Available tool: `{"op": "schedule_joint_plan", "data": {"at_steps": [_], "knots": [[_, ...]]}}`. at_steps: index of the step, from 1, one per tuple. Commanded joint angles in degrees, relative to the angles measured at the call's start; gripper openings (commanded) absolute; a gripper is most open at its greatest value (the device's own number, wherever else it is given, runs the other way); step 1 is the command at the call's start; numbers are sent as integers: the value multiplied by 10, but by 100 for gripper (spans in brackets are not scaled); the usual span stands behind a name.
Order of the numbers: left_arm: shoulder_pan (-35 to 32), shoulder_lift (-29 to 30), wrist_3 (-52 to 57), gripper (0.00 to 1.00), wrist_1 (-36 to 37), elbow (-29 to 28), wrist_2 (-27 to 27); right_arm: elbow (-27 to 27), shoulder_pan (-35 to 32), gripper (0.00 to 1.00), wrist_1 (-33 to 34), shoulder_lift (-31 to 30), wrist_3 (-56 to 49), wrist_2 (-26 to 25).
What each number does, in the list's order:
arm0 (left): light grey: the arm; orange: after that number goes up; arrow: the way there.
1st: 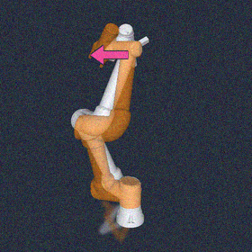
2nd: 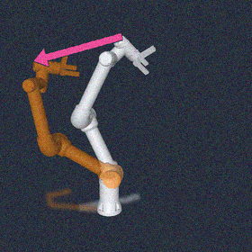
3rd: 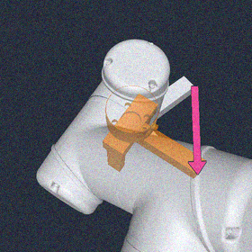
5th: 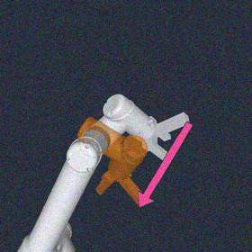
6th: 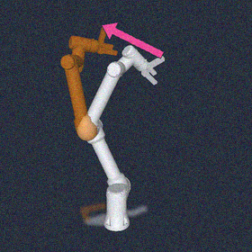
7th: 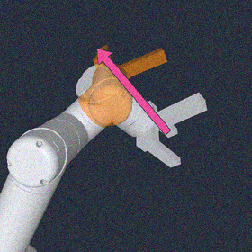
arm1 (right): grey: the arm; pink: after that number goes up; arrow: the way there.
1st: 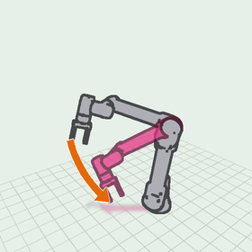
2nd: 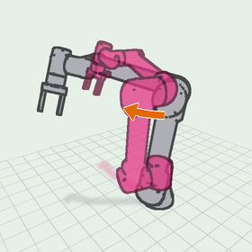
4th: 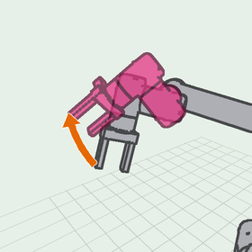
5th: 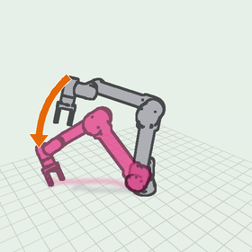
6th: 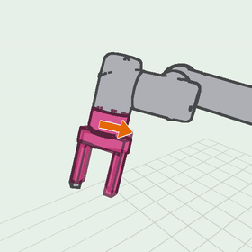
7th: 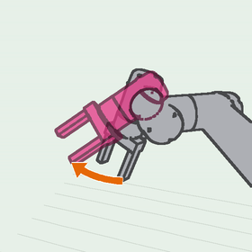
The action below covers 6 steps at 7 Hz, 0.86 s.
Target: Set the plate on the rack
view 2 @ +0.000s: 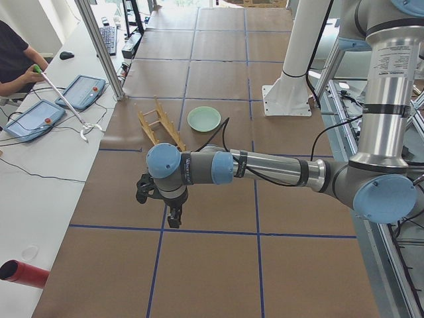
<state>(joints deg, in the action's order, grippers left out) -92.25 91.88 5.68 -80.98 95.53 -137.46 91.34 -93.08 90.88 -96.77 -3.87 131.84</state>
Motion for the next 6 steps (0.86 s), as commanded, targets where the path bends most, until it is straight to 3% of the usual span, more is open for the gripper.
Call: {"op": "schedule_joint_plan", "data": {"at_steps": [1,3,6], "knots": [[0,-1,5,100,-4,4,-3,0,0,100,0,0,0,0],[-11,-18,-1,100,-16,36,-8,0,0,100,0,0,0,0],[13,-26,-52,100,-101,72,-28,0,0,100,0,0,0,0]]}}
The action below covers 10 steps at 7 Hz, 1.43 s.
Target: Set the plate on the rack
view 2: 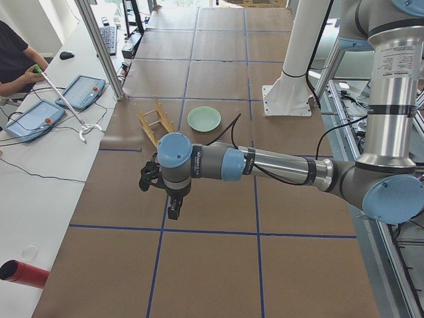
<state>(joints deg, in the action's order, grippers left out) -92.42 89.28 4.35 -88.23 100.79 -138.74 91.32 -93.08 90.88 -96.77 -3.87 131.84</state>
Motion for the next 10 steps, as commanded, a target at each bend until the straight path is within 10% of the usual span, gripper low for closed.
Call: {"op": "schedule_joint_plan", "data": {"at_steps": [1,4,7,10], "knots": [[65,2,-148,100,-50,48,-32,0,0,100,0,0,0,0],[215,52,-513,100,-215,71,-4,1,0,100,0,0,0,0],[416,203,-821,100,-178,56,99,0,0,100,0,0,0,0],[537,396,-828,100,-70,-107,216,1,0,100,0,0,0,0]]}}
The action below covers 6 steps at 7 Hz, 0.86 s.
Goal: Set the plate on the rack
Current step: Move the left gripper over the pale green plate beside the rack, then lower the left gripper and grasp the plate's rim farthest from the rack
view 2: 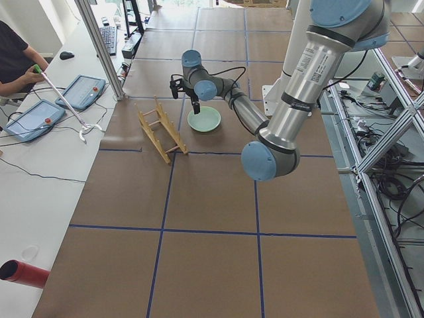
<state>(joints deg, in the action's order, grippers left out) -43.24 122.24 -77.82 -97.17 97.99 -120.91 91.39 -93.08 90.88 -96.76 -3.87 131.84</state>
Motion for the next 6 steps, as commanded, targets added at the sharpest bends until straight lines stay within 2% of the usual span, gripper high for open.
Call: {"op": "schedule_joint_plan", "data": {"at_steps": [1,2,3,4,6], "knots": [[57,128,-8,100,20,-180,39,0,0,100,0,0,0,0],[65,152,-8,100,20,-219,40,0,0,100,0,0,0,0],[73,161,-7,99,27,-231,42,0,0,100,0,0,0,0],[76,173,-7,93,30,-248,53,0,0,100,0,0,0,0],[83,176,-6,63,29,-251,58,0,0,100,0,0,0,0]]}}
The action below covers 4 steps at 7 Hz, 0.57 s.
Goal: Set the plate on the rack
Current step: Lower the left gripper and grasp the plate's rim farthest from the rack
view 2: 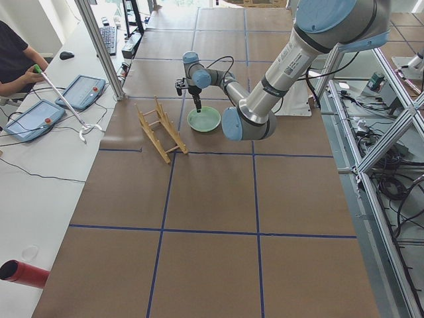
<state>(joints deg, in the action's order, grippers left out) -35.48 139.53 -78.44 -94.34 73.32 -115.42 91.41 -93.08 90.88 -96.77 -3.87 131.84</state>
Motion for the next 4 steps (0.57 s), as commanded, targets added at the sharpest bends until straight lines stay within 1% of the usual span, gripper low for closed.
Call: {"op": "schedule_joint_plan", "data": {"at_steps": [1,2,3,4], "knots": [[5,3,1,43,0,-4,5,0,0,100,0,0,0,0],[6,3,1,30,0,-4,5,0,0,100,0,0,0,0],[6,2,1,20,1,-4,5,0,0,100,0,0,0,0],[6,1,1,0,3,-2,4,0,0,100,0,0,0,0]]}}
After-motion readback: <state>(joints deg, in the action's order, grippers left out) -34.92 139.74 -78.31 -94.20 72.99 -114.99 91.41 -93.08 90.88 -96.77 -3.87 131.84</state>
